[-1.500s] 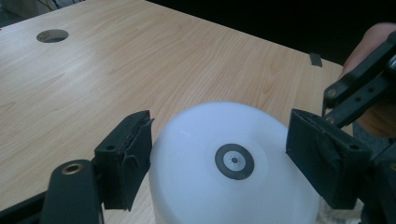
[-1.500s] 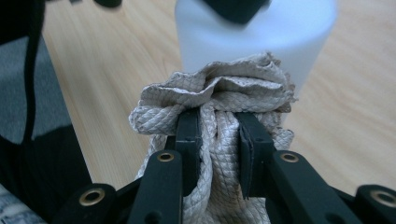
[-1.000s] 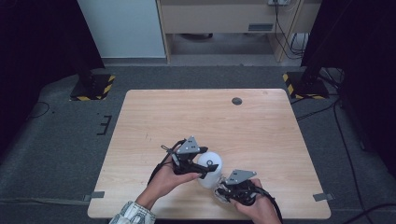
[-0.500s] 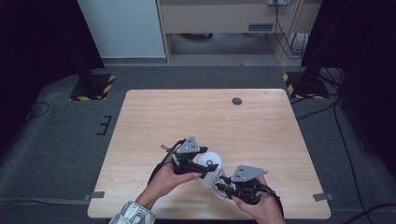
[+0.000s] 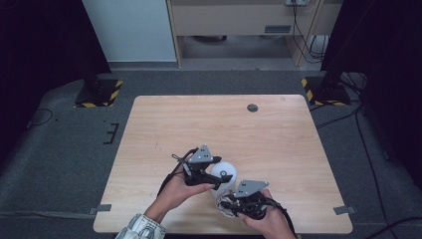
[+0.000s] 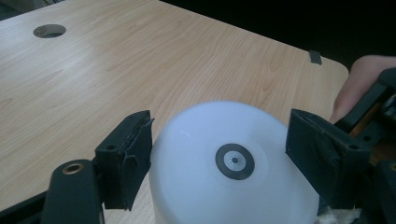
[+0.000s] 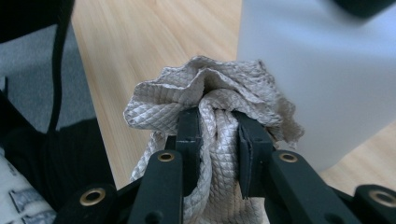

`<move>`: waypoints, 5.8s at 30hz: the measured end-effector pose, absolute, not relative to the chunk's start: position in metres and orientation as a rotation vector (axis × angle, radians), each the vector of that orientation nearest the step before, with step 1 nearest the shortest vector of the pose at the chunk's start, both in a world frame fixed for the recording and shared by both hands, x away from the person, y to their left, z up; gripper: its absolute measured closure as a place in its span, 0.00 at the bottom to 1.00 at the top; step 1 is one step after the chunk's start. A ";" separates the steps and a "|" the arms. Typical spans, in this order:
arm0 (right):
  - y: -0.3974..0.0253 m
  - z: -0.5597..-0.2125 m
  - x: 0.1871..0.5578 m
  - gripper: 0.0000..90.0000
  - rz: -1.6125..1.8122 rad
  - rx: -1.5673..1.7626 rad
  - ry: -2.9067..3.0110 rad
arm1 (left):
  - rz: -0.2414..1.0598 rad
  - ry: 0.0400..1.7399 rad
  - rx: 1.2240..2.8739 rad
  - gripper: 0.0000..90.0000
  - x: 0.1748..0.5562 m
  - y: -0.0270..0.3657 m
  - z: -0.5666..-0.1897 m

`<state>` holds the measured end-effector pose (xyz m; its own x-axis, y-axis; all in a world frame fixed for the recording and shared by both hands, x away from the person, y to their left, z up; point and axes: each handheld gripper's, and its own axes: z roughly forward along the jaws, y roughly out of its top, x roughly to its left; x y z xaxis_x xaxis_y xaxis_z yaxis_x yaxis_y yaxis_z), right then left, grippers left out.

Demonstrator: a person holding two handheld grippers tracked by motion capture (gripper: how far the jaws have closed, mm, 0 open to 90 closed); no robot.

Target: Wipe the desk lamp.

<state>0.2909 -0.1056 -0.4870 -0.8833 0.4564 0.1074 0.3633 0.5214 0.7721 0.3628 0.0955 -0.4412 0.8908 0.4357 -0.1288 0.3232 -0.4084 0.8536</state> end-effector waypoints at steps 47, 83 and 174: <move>-0.122 -0.504 0.296 0.82 1.233 0.740 2.680 | 0.129 0.557 2.031 0.26 0.363 0.096 -0.441; -0.098 -0.505 0.297 0.83 1.214 0.631 2.731 | 0.129 0.564 2.029 0.26 0.363 0.097 -0.441; -0.228 -0.507 0.454 0.74 0.916 1.412 2.245 | 0.386 0.948 2.145 0.06 0.363 0.211 -0.504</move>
<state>0.4542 -0.2275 -0.5075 -0.4517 0.8904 0.0552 0.6751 0.3007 0.6737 0.3630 0.2112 -0.5037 0.6806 0.7322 -0.0236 0.5072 -0.4478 0.7364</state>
